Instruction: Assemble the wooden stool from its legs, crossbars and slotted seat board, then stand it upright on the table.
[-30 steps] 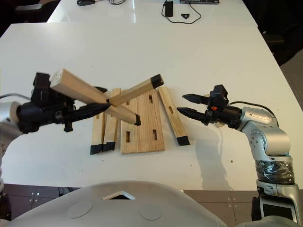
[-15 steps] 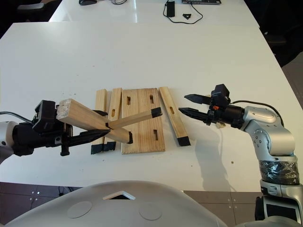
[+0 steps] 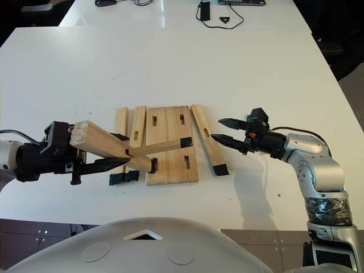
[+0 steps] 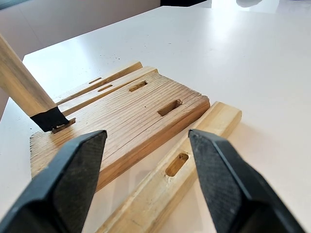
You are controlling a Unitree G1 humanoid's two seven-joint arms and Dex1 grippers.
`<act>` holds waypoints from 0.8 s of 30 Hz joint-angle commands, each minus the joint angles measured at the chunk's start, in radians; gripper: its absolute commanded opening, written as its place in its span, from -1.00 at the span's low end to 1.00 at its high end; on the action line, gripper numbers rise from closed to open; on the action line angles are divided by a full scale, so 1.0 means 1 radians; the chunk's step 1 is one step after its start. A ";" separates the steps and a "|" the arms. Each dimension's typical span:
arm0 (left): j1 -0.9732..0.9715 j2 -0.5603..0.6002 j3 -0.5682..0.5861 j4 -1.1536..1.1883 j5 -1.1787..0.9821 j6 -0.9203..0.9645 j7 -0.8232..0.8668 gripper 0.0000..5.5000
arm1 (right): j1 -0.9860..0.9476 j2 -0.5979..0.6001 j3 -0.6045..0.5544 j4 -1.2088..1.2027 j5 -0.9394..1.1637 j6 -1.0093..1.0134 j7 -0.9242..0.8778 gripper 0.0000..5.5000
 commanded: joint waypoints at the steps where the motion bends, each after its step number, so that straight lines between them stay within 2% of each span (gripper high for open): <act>1: -0.029 0.024 -0.076 0.038 0.098 -0.023 -0.011 -0.26 | -0.006 0.008 0.008 0.006 -0.022 -0.026 -0.011 0.12; 10: -0.059 0.042 -0.182 0.079 0.211 -0.090 -0.028 -0.26 | -0.015 0.021 0.018 0.025 -0.038 -0.052 -0.022 0.12; 17: 0.014 0.077 -0.294 0.108 0.371 -0.180 -0.032 -0.26 | -0.017 0.036 0.021 0.031 -0.048 -0.060 -0.035 0.12; 24: -0.031 0.067 -0.349 0.203 0.376 -0.202 -0.044 -0.26 | -0.015 0.058 0.027 0.031 -0.054 -0.065 -0.050 0.12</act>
